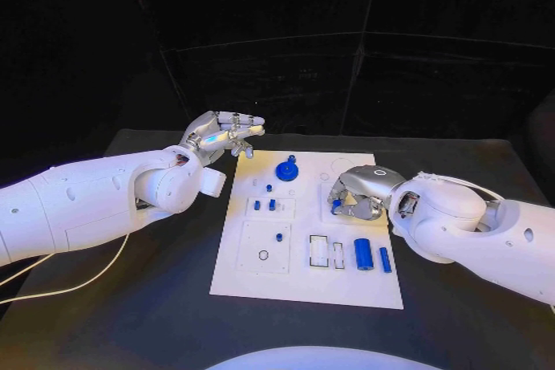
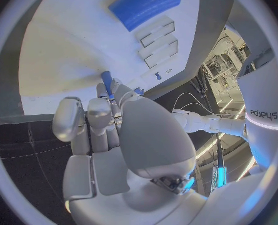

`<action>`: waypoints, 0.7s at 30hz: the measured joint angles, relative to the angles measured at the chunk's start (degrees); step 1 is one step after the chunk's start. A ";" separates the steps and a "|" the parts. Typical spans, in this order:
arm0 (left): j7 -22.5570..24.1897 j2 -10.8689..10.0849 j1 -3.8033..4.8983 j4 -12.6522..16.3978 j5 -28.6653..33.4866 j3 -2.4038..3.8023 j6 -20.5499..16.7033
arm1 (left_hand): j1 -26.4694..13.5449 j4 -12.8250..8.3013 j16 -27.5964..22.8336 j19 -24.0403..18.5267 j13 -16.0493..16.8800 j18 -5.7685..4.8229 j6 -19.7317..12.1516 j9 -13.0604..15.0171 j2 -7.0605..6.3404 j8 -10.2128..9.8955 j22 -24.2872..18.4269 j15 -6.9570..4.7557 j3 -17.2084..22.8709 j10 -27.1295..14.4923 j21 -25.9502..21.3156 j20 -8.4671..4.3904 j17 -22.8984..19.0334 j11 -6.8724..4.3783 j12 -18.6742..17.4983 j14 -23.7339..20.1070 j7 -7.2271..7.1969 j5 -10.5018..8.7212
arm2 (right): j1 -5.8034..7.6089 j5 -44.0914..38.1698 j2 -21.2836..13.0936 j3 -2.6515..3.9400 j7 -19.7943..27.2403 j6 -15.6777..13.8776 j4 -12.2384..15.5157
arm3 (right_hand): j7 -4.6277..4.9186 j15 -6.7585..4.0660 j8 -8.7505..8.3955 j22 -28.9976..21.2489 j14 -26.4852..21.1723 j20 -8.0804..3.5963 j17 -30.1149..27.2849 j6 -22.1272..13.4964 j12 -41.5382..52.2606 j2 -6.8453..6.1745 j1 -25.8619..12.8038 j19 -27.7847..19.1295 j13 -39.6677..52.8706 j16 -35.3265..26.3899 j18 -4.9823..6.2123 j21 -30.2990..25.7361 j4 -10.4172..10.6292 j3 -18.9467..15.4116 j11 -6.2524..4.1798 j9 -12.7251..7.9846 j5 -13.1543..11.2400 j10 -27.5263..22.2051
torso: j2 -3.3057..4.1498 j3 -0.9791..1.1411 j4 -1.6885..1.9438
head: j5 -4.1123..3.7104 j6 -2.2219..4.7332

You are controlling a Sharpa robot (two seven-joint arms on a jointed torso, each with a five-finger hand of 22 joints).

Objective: Assemble the parts on the task board

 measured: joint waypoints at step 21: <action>0.06 0.01 0.00 -0.32 0.00 0.00 -0.04 | 0.00 0.00 0.00 0.00 -0.01 0.00 0.00 0.00 0.00 0.00 0.01 0.00 0.00 0.00 0.00 0.00 0.00 0.00 -0.01 0.00 0.00 0.00 | 0.16 5.08 -2.31 2.74 0.64 -7.08 7.55 | 0.01 0.00 0.05 1.28 -0.01 -0.01 1.27 0.62 -2.30 -3.07 -2.47 0.41 0.17 0.94 0.00 0.96 -1.28 6.82 0.09 0.03 -0.25 1.73 | -0.07 -0.04 0.00 | 0.31 0.70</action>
